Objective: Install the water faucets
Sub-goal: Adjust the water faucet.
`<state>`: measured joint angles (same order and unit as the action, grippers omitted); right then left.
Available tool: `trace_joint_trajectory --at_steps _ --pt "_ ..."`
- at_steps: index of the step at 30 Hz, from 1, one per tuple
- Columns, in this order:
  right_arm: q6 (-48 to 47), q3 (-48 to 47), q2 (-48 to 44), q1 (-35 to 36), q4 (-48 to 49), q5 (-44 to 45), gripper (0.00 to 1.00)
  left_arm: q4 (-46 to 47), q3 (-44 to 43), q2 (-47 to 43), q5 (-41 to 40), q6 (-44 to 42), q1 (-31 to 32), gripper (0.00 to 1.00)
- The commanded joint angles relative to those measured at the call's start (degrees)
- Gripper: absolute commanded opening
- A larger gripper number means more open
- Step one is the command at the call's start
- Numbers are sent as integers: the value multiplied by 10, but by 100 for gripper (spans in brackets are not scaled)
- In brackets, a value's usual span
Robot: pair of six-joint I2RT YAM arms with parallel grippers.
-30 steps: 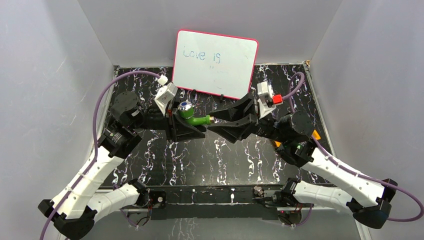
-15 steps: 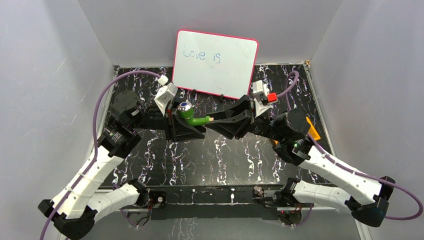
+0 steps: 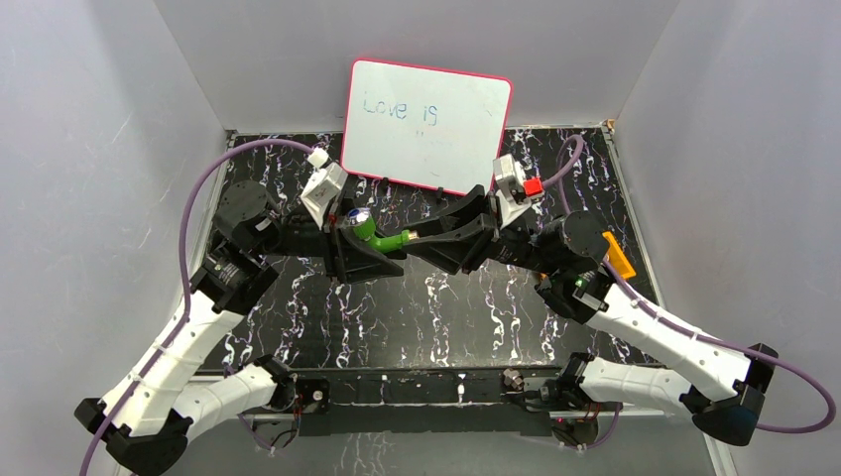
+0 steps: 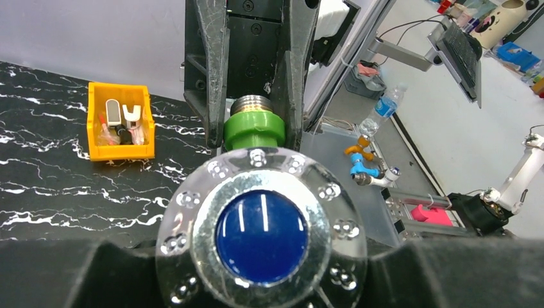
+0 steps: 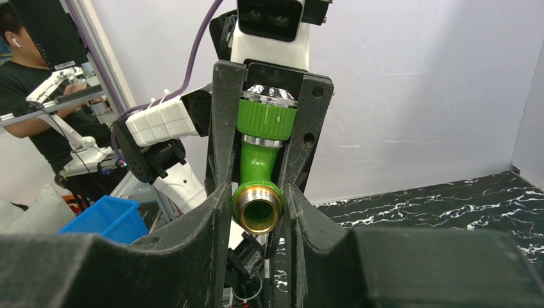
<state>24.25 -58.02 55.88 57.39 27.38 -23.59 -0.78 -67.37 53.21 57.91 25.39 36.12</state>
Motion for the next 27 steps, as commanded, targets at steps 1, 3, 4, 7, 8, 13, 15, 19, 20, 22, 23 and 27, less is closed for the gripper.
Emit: trace_joint_trajectory --at_steps 1,3,4,7,8,13,15,19,20,22,23,27 --pt "8 -16 13 8 8 -22 0 29 -16 4 -3 9 4 4" --pt "7 -13 11 8 8 -20 0 30 -14 3 -6 9 4 0" --pt "6 -12 8 8 6 -19 0 30 -14 1 -8 9 4 0" --pt "-5 -12 0 8 -10 -13 0 29 -14 -1 -11 9 3 0" --pt "-10 -15 -3 8 -19 -11 7 26 -14 -1 -9 6 4 0" --pt "-32 -41 -6 8 -64 -16 50 11 -18 7 -1 -4 4 0" --pt "-33 -47 -1 8 -66 -24 55 11 -19 10 1 -4 4 0" --pt "-29 -51 12 8 -59 -39 60 11 -22 14 -1 -6 4 0" --pt "-25 -50 14 8 -52 -41 60 11 -23 14 0 -6 4 0" --pt "-20 -47 16 8 -40 -41 57 11 -23 16 2 -6 4 0" --pt "-17 -47 18 8 -37 -42 54 11 -23 15 3 -5 4 0" --pt "-14 -43 18 8 -27 -35 45 11 -22 13 3 -4 4 0"
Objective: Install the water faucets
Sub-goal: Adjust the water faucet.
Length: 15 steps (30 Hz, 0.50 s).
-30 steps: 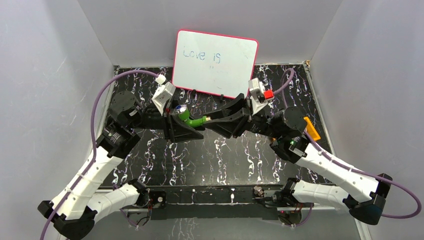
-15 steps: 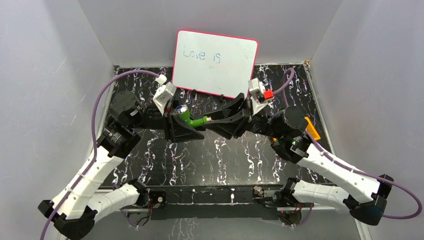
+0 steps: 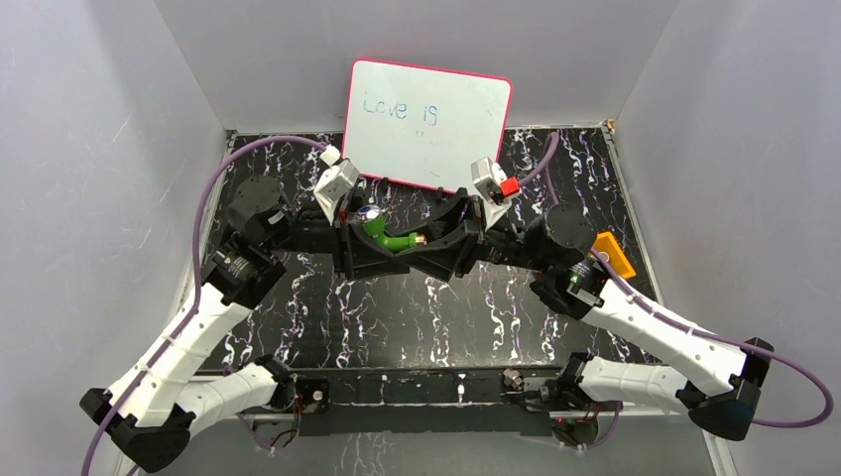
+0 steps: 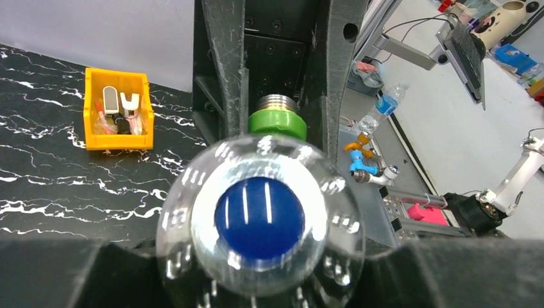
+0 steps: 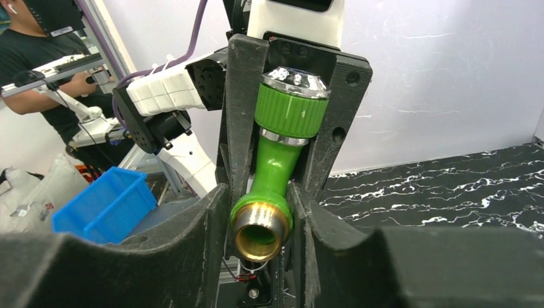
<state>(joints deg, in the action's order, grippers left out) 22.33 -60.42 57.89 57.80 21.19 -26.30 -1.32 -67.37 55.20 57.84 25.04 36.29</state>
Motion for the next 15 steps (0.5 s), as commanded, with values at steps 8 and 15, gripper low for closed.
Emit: trace_joint_trajectory --at_steps 8,15 --pt "7 -13 -6 4 42 -2 18 17 -20 -9 4 -2 3 0" --pt "10 -3 -21 4 60 14 0 17 -19 -12 7 -3 2 23"
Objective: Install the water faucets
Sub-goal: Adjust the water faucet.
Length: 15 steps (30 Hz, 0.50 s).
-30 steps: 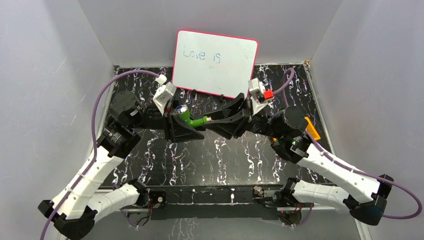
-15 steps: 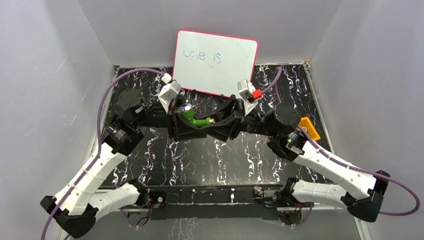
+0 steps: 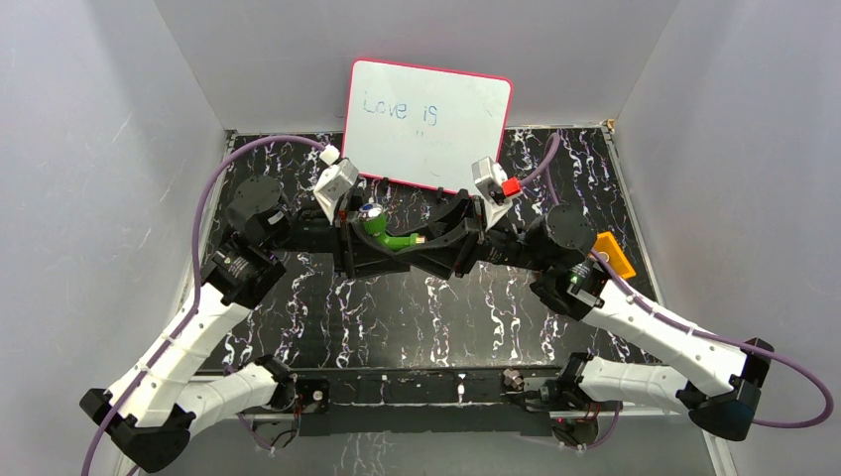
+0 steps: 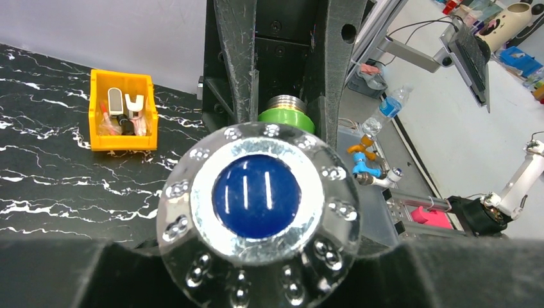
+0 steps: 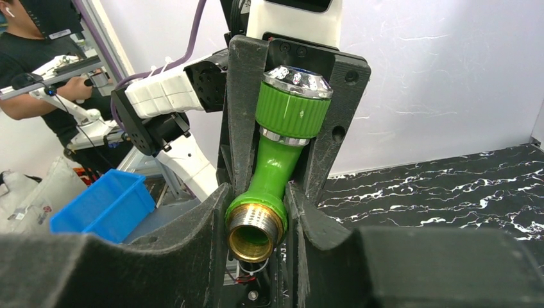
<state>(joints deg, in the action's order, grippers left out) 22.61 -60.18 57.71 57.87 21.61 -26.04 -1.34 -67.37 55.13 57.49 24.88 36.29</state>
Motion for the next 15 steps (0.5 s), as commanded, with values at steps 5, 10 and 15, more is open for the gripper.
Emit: trace_joint_trajectory --at_steps 5,10,15 --pt "7 -4 -31 3 59 21 0 17 -18 -14 14 -1 3 41" --pt "3 -3 -39 3 59 33 0 20 -16 -14 20 3 3 50" --pt "3 -7 -32 3 58 29 0 31 -16 -10 24 11 3 50"
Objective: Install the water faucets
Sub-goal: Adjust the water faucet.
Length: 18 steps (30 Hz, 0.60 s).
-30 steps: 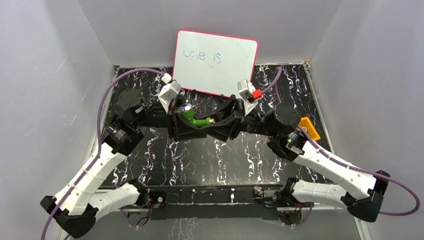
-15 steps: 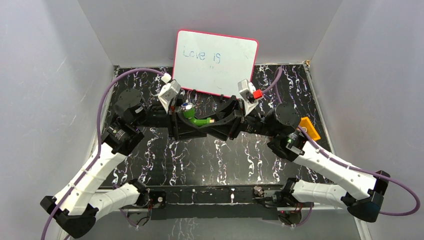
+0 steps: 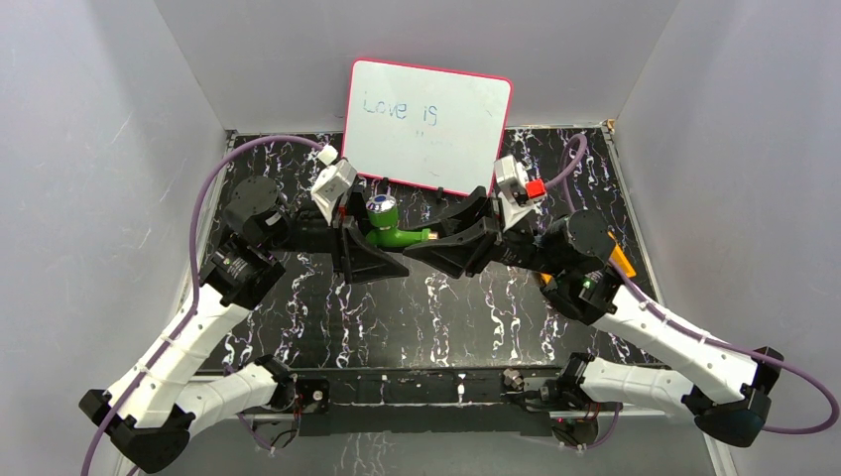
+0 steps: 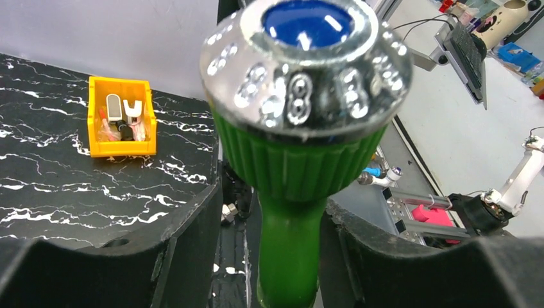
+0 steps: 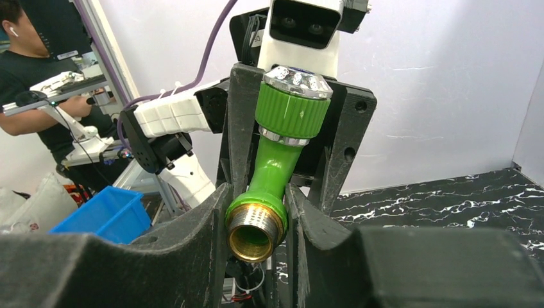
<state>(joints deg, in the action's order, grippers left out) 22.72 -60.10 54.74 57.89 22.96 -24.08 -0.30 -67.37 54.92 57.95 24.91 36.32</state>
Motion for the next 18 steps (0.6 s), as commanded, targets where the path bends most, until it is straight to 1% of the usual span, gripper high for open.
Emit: trace_joint_trajectory --at_steps 1,7,10,15,16,18 --pt "2 -9 1 3 46 8 0 23 -16 -5 21 13 2 50" --pt "6 -14 22 3 65 0 0 37 -15 2 25 25 2 48" --pt "10 -15 30 2 75 -3 0 44 -14 5 28 31 2 44" --pt "15 -18 40 3 85 -10 0 50 -10 5 30 36 2 35" --pt "15 -17 41 3 86 -10 0 51 -9 4 29 36 2 35" --pt "17 -13 39 3 91 -9 0 53 -6 1 26 36 2 41"
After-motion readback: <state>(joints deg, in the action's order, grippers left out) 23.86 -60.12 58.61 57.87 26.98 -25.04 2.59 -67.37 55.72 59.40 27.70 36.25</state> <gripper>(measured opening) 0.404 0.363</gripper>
